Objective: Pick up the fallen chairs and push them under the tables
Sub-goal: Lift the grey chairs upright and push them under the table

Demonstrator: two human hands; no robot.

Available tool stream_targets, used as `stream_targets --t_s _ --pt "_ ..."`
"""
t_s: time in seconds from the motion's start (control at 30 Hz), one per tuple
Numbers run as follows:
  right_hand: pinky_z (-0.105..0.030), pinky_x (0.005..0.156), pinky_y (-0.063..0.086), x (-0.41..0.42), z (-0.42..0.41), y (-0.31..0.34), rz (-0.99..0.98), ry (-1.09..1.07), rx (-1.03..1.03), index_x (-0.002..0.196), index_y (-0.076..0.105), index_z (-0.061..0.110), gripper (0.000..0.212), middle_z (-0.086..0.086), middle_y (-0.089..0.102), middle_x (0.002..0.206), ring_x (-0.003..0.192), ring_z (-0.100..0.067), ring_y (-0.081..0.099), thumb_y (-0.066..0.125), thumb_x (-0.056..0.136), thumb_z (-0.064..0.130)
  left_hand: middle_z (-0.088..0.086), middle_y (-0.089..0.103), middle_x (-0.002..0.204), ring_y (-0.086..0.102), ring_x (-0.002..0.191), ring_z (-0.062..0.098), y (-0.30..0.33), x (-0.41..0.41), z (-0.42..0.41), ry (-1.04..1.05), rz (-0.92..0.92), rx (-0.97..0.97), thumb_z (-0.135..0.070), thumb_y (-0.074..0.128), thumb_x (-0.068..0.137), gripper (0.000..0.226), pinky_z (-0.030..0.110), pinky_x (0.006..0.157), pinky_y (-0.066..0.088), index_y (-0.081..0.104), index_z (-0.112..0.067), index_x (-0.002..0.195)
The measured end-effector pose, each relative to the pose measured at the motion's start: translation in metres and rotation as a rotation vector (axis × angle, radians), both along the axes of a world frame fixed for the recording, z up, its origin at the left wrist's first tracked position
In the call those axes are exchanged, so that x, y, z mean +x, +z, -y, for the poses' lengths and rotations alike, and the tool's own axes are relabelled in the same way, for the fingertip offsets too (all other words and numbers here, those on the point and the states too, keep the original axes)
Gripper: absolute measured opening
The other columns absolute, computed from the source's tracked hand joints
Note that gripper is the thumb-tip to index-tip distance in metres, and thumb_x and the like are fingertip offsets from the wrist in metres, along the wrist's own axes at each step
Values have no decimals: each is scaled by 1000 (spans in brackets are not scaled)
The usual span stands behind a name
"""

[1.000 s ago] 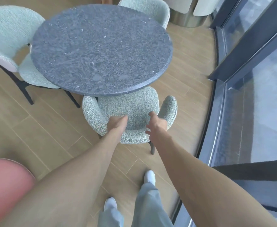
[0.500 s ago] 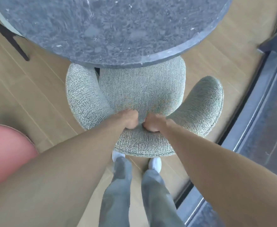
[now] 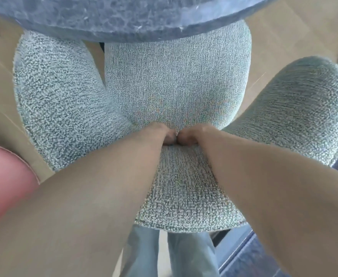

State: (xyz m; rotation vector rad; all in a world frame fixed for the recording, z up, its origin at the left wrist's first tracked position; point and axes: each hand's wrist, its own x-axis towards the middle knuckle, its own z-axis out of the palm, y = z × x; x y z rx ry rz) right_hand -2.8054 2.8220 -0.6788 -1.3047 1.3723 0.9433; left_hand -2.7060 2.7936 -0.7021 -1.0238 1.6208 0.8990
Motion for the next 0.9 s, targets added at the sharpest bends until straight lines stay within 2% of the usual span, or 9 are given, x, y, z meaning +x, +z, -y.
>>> stream_targets --t_s 0.1,0.23,0.33,0.53,0.73,0.9 --pt "-43 111 33 -3 6 -11 -36 43 26 147 43 18 51 -8 41 154 141 -24 40 28 105 43 10 44 152 47 134 27 -14 2 4 52 74 29 -57 35 98 66 43 109 38 38 -17 151" --pt "-41 109 34 -3 5 -12 -41 53 73 147 41 17 53 -9 41 153 140 -23 41 26 105 45 15 40 154 44 137 31 -19 2 4 61 137 39 -58 34 98 72 44 110 37 31 -12 154" --pt "-43 113 29 -2 3 -8 -41 39 64 149 38 17 52 -9 37 156 144 -25 35 25 105 42 13 39 155 44 137 31 -16 3 2 51 124 25 -59 33 96 73 46 111 36 34 -15 153" --pt "-45 113 32 4 -8 -17 13 -51 85 144 47 17 49 -6 43 153 140 -23 41 28 105 39 11 38 157 45 138 31 -20 10 -11 26 109 -21 -57 29 95 70 50 112 37 40 -15 151" --pt "-42 112 30 10 -29 -11 22 -118 134 146 43 15 51 -7 40 155 142 -22 38 25 105 39 11 43 155 49 134 29 -10 17 -30 1 128 5 -58 30 95 69 46 110 40 44 -15 148" --pt "-46 114 32 11 -54 -5 51 -144 198 145 45 14 50 -9 43 152 138 -24 42 28 104 36 11 48 150 53 129 27 -1 21 -58 -23 131 -4 -57 32 97 66 43 106 41 46 -15 146"
